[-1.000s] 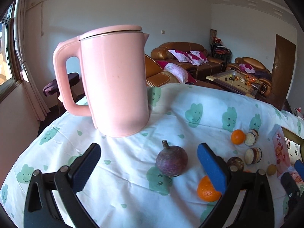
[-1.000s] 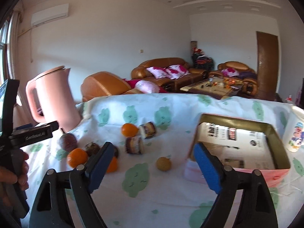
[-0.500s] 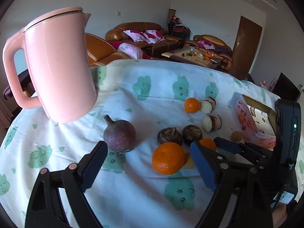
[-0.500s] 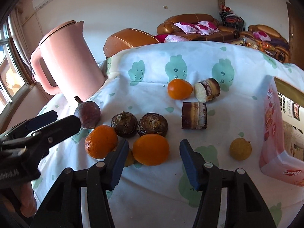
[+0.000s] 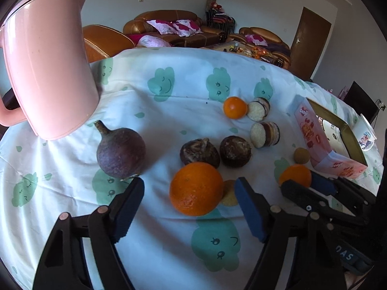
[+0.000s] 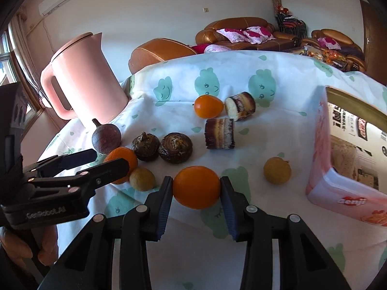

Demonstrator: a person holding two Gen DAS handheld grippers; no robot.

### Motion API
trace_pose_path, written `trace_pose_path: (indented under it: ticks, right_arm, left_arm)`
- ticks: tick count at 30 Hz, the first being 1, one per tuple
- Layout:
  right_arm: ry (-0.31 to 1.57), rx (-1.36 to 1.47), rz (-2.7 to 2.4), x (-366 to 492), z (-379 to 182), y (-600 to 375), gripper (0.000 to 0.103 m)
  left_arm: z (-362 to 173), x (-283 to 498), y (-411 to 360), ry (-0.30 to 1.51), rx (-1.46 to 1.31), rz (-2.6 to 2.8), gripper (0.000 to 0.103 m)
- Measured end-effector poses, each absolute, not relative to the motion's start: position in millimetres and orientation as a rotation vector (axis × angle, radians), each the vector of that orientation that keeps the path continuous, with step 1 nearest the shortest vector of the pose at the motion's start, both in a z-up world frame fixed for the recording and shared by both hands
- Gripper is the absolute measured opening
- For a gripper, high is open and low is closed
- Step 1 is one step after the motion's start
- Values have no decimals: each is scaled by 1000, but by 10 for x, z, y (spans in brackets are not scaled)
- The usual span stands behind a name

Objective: Organize fruits
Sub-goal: 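Reach the right gripper to the large orange and close on it, then carry the orange into the pink tin box and open the right gripper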

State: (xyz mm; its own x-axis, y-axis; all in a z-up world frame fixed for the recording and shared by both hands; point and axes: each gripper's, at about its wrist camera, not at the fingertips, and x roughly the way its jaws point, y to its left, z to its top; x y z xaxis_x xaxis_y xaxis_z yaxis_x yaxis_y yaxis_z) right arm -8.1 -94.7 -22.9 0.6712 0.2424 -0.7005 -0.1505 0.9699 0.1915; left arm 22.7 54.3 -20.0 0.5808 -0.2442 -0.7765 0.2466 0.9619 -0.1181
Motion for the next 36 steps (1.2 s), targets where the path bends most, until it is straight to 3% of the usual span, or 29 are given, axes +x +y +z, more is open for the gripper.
trace_pose_path:
  ticks: [3, 7, 13, 21, 36]
  right_arm:
    - [770, 94, 219, -224, -169, -984, 41]
    - [724, 54, 209, -305, -112, -975, 41]
    - [684, 47, 195, -356, -67, -1021, 41]
    - [514, 70, 71, -514, 277, -1461, 41]
    - [556, 133, -233, -570, 228, -2918, 42]
  left_arm:
    - [-209, 243, 599, 898, -25, -289, 74]
    - [-231, 275, 694, 906, -127, -348, 48]
    - [-188, 238, 687, 865, -113, -316, 47]
    - [176, -56, 564, 586, -180, -368, 47]
    - [323, -137, -1189, 606, -25, -683, 47]
